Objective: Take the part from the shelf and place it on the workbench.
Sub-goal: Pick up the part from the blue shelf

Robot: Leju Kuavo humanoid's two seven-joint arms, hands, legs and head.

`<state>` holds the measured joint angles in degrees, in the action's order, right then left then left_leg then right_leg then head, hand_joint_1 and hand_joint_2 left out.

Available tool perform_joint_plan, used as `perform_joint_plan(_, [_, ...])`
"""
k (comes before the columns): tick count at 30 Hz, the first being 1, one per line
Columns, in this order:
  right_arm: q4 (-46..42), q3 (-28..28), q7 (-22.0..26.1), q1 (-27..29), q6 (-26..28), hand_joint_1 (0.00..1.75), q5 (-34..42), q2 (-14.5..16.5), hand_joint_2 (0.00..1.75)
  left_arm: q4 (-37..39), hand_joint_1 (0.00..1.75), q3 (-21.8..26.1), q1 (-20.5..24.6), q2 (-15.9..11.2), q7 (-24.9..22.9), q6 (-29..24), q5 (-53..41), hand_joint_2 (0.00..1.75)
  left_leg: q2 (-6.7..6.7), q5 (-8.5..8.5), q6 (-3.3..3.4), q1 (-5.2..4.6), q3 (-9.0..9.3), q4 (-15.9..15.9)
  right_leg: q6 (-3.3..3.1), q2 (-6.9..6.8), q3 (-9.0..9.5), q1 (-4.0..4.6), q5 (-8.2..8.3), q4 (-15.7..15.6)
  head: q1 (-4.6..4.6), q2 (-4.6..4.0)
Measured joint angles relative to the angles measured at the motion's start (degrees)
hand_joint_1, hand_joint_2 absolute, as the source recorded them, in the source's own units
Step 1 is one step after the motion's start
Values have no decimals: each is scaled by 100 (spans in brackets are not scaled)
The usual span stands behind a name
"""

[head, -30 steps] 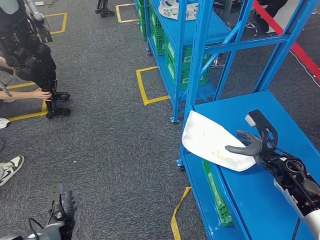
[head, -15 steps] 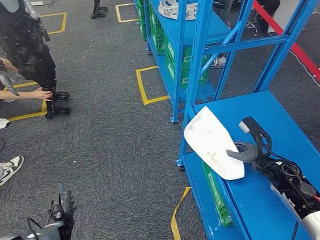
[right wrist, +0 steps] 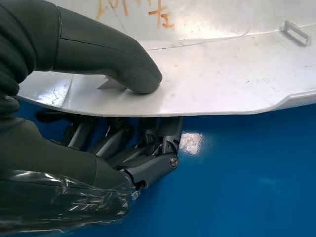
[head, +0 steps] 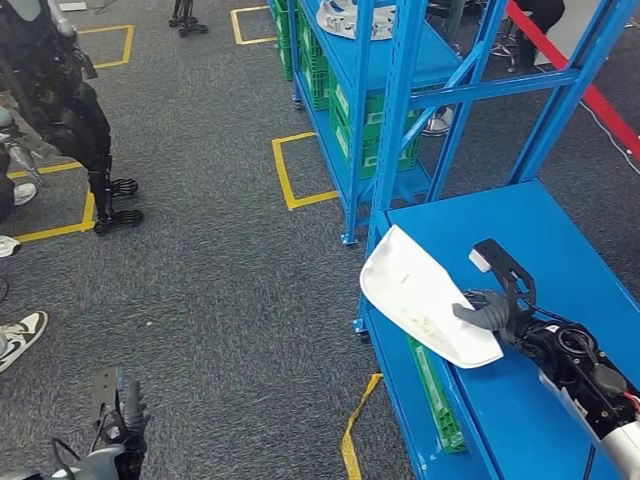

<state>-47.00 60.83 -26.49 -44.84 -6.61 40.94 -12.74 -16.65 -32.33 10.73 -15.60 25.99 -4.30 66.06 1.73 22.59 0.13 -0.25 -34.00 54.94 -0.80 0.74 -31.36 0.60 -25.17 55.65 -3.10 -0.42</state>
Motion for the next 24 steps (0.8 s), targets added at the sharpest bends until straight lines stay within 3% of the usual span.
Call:
perform_joint_plan(16, [43,84,364,-45,132,175,120,0,175,0,0,0,-54,-25,39,-17,75,0,0,1,2,0,0,0,0,0,2,0,0,-3,0,0])
perform_joint_plan(24, [-460,-131,1072,64,1128,175,-14,-131,175,0,0,0,-203,-46,166,-16,194,0,0,3,4,-1,-6,1,1,0,-5,-1,0,-4,1,0])
